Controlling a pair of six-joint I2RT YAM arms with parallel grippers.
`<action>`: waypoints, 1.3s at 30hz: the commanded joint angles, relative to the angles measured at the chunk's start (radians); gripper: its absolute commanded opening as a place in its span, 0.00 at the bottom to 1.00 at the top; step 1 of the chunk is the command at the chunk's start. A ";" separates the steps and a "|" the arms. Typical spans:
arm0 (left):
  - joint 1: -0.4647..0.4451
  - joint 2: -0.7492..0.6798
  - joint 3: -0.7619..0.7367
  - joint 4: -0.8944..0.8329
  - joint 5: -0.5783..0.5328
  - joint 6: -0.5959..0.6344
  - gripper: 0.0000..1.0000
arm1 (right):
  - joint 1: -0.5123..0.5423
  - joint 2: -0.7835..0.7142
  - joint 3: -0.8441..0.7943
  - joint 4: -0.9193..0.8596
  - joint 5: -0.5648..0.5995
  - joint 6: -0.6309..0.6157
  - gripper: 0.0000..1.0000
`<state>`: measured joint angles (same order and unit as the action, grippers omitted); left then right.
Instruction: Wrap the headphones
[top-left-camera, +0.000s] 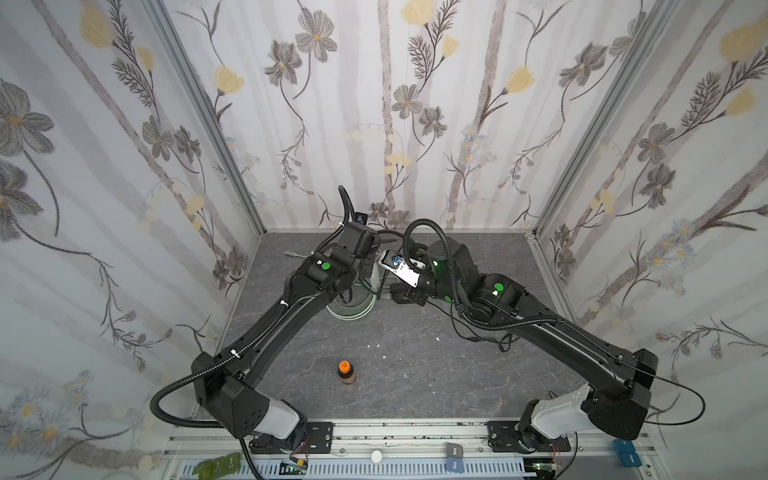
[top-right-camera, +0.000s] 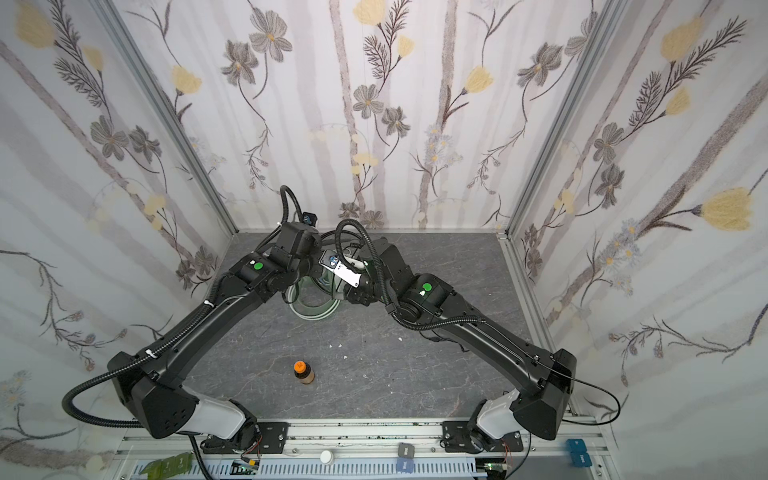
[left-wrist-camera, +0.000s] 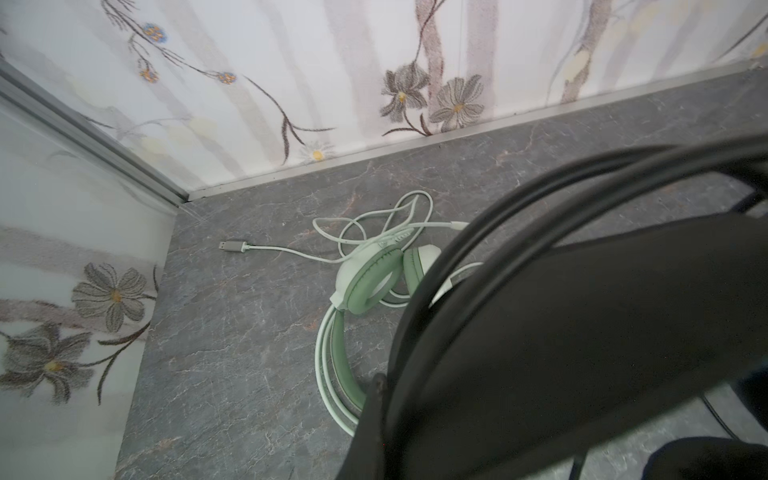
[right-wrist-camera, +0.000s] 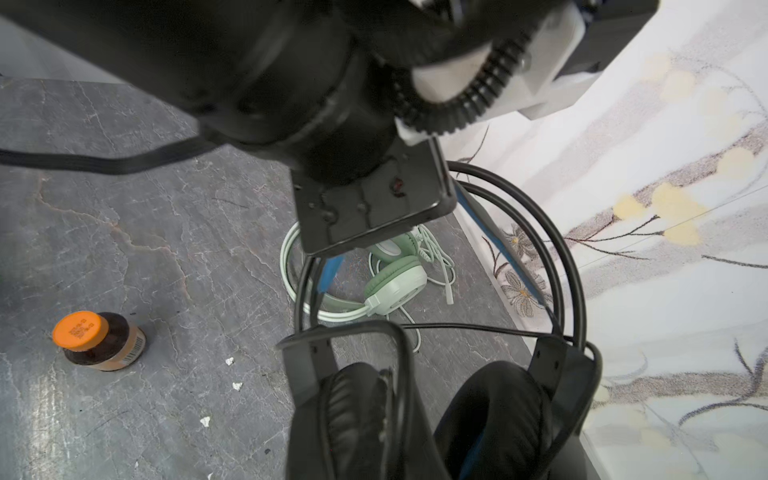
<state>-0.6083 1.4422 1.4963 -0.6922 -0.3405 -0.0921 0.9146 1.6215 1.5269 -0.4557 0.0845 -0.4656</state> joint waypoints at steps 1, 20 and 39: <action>-0.001 -0.042 -0.027 0.005 0.116 0.042 0.00 | -0.012 0.008 0.016 -0.008 0.014 -0.021 0.00; 0.001 -0.137 -0.076 -0.082 0.017 0.147 0.00 | -0.027 -0.018 0.026 -0.073 0.202 -0.083 0.07; 0.010 -0.160 -0.073 -0.045 -0.095 0.169 0.00 | 0.034 -0.074 0.089 -0.144 0.323 -0.156 0.10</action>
<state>-0.6003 1.2896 1.4193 -0.7551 -0.3962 0.0746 0.9390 1.5589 1.6009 -0.6170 0.3527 -0.5964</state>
